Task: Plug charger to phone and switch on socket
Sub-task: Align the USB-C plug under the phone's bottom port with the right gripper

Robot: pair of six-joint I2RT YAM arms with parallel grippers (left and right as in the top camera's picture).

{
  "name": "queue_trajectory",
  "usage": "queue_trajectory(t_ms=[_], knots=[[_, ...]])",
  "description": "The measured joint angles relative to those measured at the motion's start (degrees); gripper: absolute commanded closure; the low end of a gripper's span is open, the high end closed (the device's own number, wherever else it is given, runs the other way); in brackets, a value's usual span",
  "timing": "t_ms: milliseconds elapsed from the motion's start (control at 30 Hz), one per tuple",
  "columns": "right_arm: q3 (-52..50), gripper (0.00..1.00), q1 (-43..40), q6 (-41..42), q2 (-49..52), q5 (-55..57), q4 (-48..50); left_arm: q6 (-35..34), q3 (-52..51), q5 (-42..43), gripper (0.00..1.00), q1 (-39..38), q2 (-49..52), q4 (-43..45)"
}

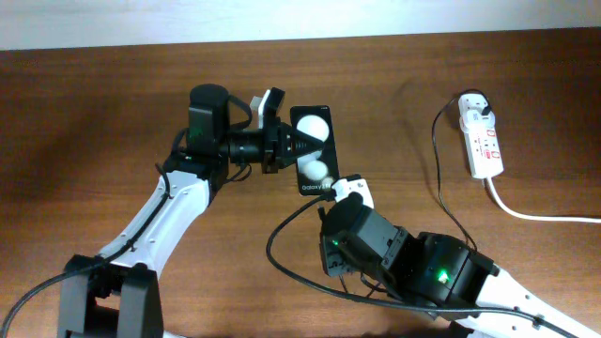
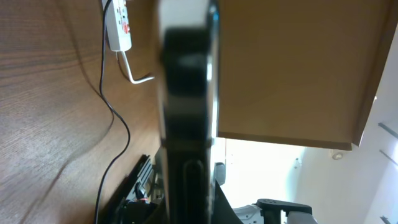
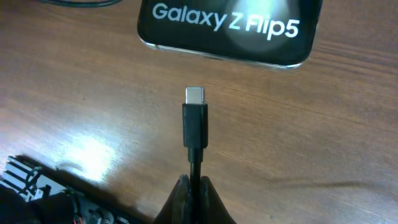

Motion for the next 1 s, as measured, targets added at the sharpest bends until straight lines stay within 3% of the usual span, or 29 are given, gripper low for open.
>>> queue_trajectory(t_ms=[567, 1000], knots=[[0.0, 0.96, 0.0, 0.98, 0.0, -0.02, -0.94, -0.28, 0.0, 0.02, 1.0, 0.0, 0.0, 0.0], [0.0, 0.96, 0.0, 6.99, 0.0, 0.83, 2.89, -0.44, 0.0, 0.04, 1.0, 0.0, 0.0, 0.0]])
